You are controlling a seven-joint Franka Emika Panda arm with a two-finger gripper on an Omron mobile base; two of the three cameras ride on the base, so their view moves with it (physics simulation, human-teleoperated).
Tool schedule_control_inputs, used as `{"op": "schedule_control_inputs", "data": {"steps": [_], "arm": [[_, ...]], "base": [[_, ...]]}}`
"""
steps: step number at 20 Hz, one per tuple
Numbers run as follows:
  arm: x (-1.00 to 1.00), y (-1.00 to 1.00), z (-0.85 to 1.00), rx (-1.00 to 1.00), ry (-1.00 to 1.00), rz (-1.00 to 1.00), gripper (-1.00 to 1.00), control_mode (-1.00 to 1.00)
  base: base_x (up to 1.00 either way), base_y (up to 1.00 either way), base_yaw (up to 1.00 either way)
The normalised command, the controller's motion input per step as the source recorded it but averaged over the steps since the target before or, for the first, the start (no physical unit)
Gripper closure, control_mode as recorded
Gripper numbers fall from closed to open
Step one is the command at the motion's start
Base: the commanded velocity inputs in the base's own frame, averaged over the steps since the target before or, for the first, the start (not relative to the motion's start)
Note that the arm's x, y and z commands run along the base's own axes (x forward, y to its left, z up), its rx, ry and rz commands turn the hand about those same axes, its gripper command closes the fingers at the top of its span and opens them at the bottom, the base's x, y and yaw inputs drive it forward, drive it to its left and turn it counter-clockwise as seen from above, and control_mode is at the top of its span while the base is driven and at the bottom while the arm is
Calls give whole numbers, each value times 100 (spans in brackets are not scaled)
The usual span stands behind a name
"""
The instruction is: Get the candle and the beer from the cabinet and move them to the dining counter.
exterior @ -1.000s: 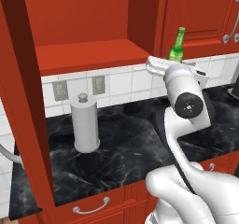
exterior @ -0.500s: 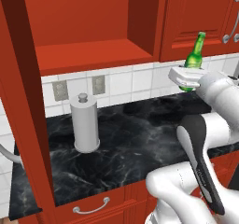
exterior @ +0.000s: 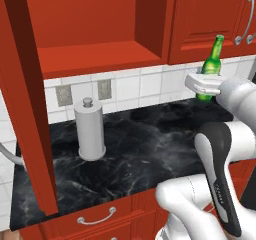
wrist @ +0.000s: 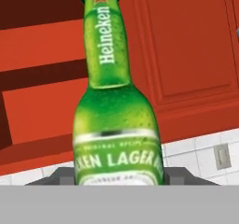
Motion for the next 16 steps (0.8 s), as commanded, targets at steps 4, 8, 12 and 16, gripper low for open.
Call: {"op": "schedule_control_inputs", "data": {"steps": [4, 8, 12, 16], "arm": [[0, 0, 0, 0, 0, 0, 100, 100], [0, 0, 0, 0, 0, 0, 100, 100], [0, 0, 0, 0, 0, 0, 100, 100], [0, 0, 0, 0, 0, 0, 100, 100]], "base": [[-72, -7, -3], [-82, -5, -6], [-86, -2, -10], [-82, 3, -15]]}}
